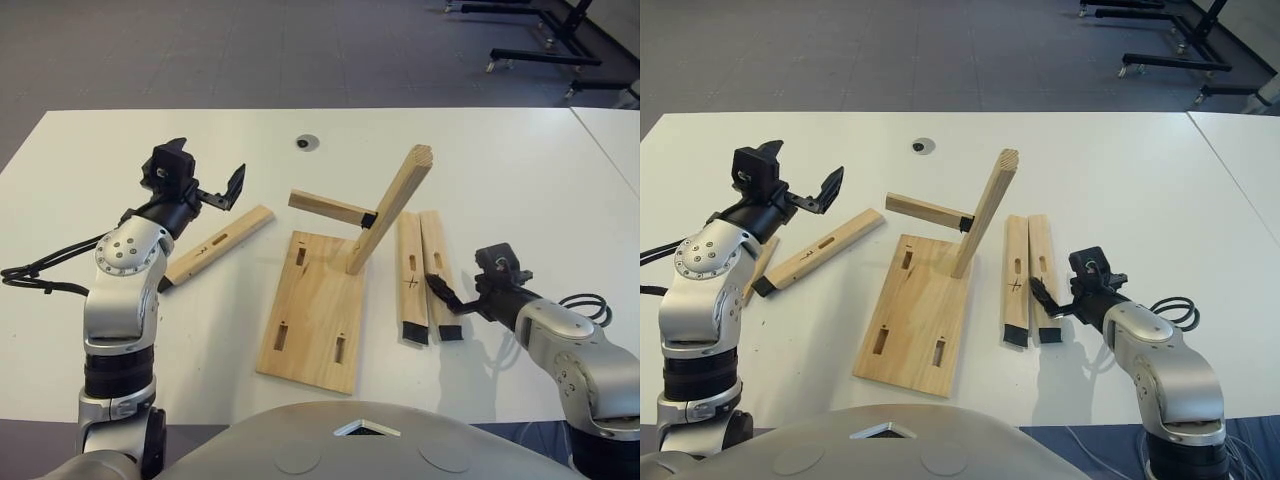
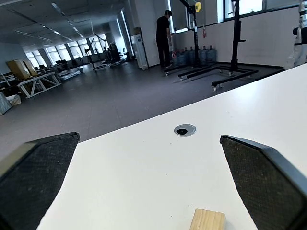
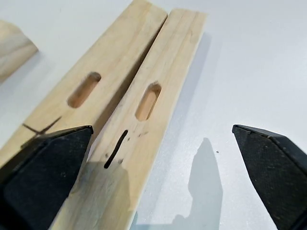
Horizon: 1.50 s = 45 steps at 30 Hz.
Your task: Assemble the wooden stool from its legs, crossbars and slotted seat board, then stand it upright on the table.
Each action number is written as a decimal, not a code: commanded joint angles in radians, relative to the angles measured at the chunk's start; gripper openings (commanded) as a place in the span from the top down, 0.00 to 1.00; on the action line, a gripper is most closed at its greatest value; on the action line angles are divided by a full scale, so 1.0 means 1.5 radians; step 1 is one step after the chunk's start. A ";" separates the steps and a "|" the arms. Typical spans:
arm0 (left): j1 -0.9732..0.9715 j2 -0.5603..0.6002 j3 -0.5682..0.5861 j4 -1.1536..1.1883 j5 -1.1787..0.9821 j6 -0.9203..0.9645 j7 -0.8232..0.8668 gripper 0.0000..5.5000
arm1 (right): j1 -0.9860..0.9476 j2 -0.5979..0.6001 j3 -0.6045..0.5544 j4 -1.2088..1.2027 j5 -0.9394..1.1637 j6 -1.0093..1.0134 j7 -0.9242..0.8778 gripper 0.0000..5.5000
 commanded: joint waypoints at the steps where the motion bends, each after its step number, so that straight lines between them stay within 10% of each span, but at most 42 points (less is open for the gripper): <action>1: -0.009 -0.010 -0.013 0.014 0.010 -0.014 0.021 0.02 | 0.015 -0.012 0.037 0.007 -0.027 0.002 -0.011 0.07; 19: -0.089 0.001 0.004 0.133 0.015 -0.156 0.043 0.02 | -0.076 0.092 -0.007 0.124 -0.094 -0.119 -0.105 0.61; 31: -0.189 -0.044 0.057 0.046 -0.386 -0.027 -0.099 0.02 | -0.352 0.107 -0.135 0.079 0.098 -0.317 -0.002 0.61; 45: -0.230 -0.008 0.049 -0.025 -0.963 0.177 -0.178 0.02 | -0.473 0.018 -0.052 -0.052 0.473 -0.299 0.180 0.61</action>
